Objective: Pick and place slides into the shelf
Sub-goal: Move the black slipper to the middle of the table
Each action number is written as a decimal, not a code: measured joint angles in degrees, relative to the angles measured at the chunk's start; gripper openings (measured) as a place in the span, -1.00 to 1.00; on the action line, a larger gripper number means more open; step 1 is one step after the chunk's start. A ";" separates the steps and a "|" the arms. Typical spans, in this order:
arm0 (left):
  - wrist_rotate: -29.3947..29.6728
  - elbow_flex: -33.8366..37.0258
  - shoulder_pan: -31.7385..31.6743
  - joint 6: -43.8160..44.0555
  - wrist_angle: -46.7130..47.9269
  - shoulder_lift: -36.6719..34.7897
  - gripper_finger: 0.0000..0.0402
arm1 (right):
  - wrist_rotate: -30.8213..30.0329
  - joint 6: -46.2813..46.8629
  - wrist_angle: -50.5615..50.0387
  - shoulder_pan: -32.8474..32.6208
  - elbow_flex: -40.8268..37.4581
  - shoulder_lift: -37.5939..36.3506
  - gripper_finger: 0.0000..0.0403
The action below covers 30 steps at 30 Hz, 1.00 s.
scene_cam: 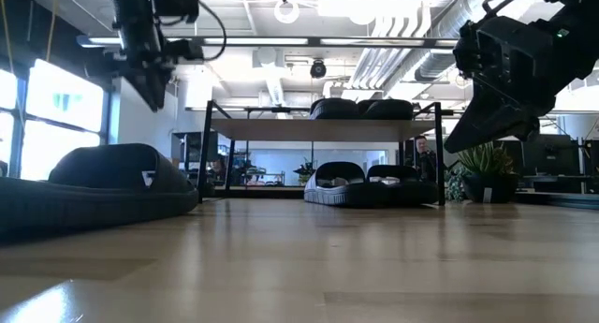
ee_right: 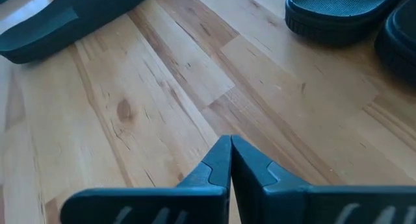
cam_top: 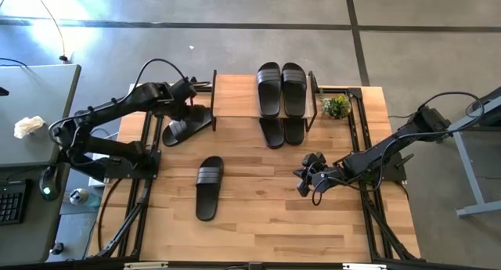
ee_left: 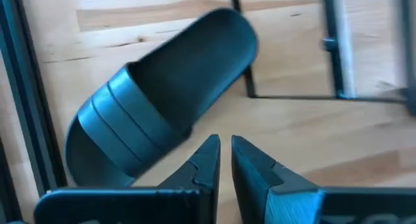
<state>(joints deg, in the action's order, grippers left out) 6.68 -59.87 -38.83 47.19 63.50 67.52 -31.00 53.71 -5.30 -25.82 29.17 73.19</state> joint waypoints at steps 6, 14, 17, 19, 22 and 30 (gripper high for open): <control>2.92 3.68 -3.84 1.30 -1.85 -0.01 -0.92 | 1.13 0.23 0.00 0.00 0.00 0.00 -1.00; 6.15 4.28 -3.91 3.20 -1.89 3.12 -0.98 | 1.08 0.00 -0.02 0.02 0.00 0.00 -1.00; 5.95 4.28 -3.91 3.20 -0.93 5.75 -0.99 | 1.07 0.00 -0.02 0.02 0.00 0.00 -1.00; 5.95 4.28 -3.91 2.99 -0.72 7.80 -1.00 | 1.07 0.22 -0.02 0.02 0.00 0.00 -1.00; 6.98 4.28 -3.91 2.53 -0.72 10.40 -0.99 | 1.07 0.24 -0.02 0.02 0.00 0.00 -1.00; 7.91 4.28 -3.91 2.50 -0.96 16.65 -1.00 | 1.07 0.39 0.00 0.02 0.00 0.00 -1.00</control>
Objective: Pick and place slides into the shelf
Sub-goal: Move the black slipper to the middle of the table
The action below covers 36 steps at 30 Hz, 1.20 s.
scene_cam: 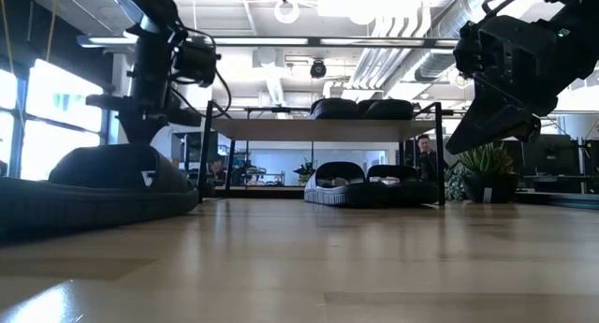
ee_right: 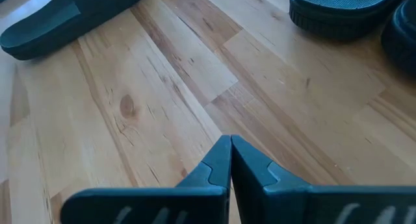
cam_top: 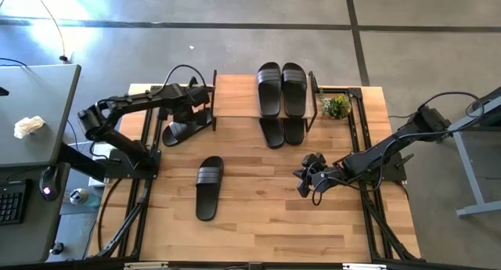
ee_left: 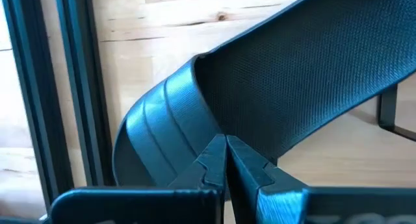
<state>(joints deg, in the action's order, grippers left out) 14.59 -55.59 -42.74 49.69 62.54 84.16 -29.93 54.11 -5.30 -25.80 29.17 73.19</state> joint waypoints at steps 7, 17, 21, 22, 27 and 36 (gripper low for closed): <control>0.90 0.00 0.00 -1.60 -1.73 1.23 -0.99 | 0.07 0.02 0.00 0.00 -0.02 0.00 -1.00; 1.90 -0.02 0.00 -4.50 3.26 1.22 -1.00 | 0.11 -0.06 0.00 0.00 -0.02 0.00 -1.00; 0.79 -0.02 0.00 -4.32 5.93 1.22 -1.00 | 0.11 -0.32 0.00 0.00 -0.02 0.00 -1.00; 0.11 -0.02 0.00 -4.31 6.26 1.22 -1.00 | 0.11 -0.44 0.00 0.00 -0.02 0.00 -1.00; -0.86 -0.02 0.00 -4.31 6.58 1.22 -1.00 | 0.12 -0.59 0.00 0.00 -0.03 0.00 -1.00; 5.87 -0.02 -0.04 0.25 5.22 1.22 -1.00 | 0.13 -0.61 0.00 0.00 -0.04 0.00 -1.00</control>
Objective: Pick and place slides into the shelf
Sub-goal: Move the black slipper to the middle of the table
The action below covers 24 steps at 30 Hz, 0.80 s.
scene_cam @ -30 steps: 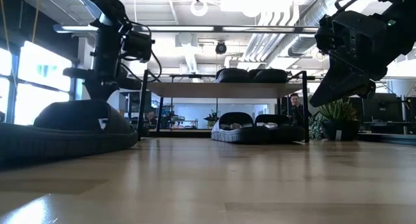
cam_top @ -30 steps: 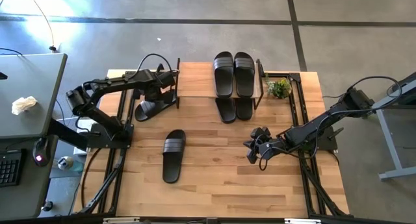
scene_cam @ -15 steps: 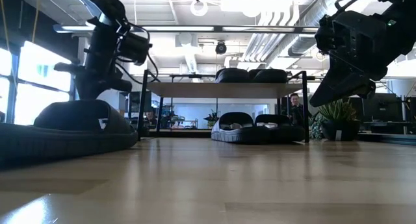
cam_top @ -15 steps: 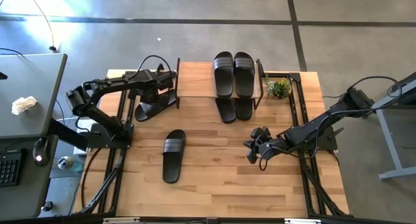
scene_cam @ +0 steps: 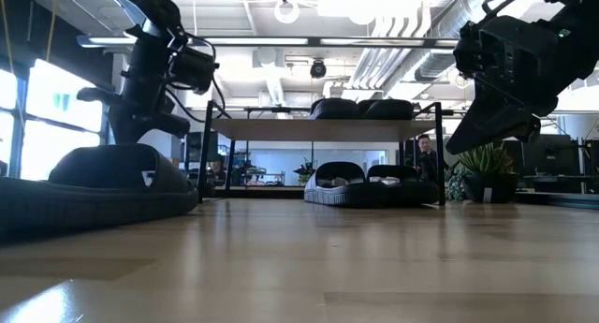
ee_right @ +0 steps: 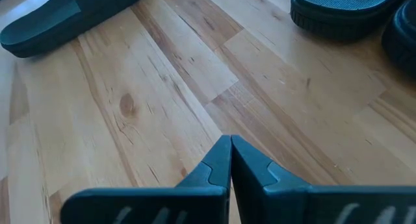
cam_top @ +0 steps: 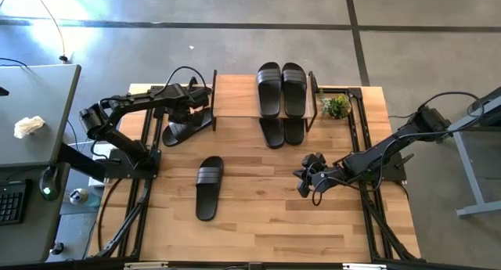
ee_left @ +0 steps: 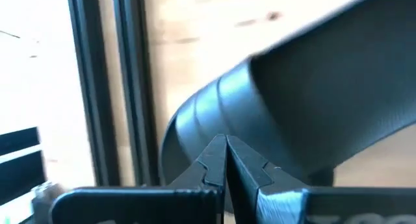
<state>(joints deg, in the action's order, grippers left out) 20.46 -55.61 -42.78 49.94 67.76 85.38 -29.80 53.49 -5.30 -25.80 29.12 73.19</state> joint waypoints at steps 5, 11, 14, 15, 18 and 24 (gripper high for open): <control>0.59 0.00 -0.01 -0.11 -4.94 0.00 -1.00 | 0.14 0.00 0.00 0.00 0.00 0.00 -1.00; -0.12 0.00 -0.01 -9.51 -8.66 0.17 -1.00 | 1.28 0.00 0.00 0.00 0.00 0.00 -1.00; -0.12 0.00 -0.01 -17.23 -9.68 0.17 -1.00 | 1.33 0.00 0.00 -0.01 0.00 0.00 -1.00; -0.13 0.00 -0.01 -20.20 -9.90 0.17 -1.00 | 1.33 0.00 0.00 -0.02 0.00 0.00 -1.00; -0.91 -0.01 -0.01 -26.99 -10.03 0.31 -1.00 | 1.33 0.00 0.00 -0.02 0.00 0.00 -1.00; -6.87 -0.02 0.04 -39.02 -9.49 3.15 -1.00 | 1.93 0.00 0.00 0.00 0.00 0.02 -1.00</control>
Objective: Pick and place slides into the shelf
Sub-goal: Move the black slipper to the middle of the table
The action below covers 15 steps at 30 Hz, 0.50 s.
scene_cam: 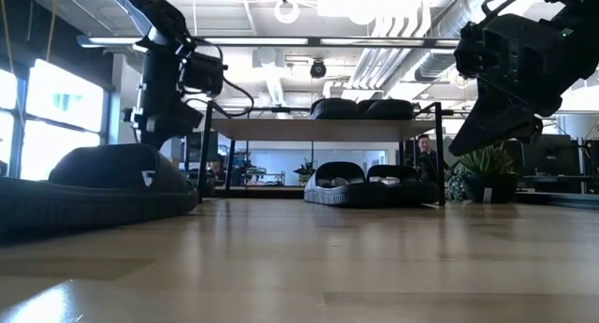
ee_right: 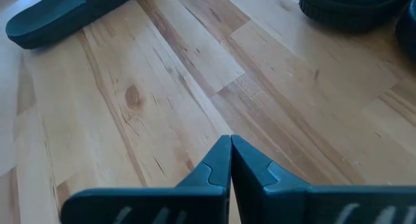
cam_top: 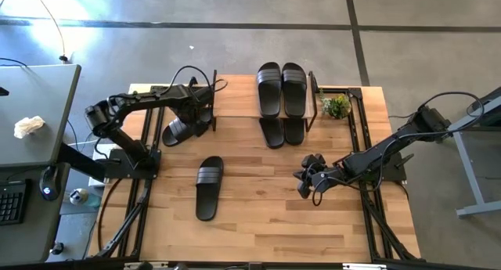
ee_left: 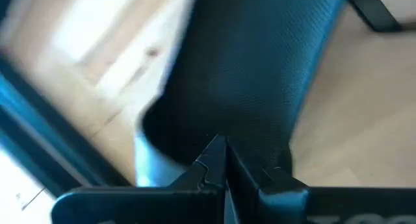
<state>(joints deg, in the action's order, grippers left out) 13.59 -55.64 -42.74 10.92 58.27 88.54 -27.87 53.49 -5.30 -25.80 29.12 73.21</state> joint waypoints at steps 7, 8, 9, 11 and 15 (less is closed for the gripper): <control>-0.23 -0.21 0.00 0.96 0.45 3.73 -1.00 | 0.68 0.40 0.00 0.00 0.00 0.00 -1.00; 0.87 -0.22 0.00 2.92 0.68 3.78 -1.00 | 0.71 0.47 0.00 0.00 0.00 0.00 -1.00; 2.01 -0.22 -0.01 5.19 0.89 3.77 -1.00 | 0.71 0.50 0.00 0.00 0.00 0.00 -1.00; 3.86 -0.20 -0.05 10.36 1.59 3.51 -1.00 | 0.74 0.52 0.00 0.00 0.00 0.00 -1.00; 4.34 -0.18 -1.41 21.61 5.63 2.97 -1.00 | 0.89 0.48 0.02 0.00 0.00 0.00 -1.00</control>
<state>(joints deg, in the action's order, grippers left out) 17.93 -55.82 -44.15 32.54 63.90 91.50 -26.98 53.98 -5.28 -25.80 29.12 73.21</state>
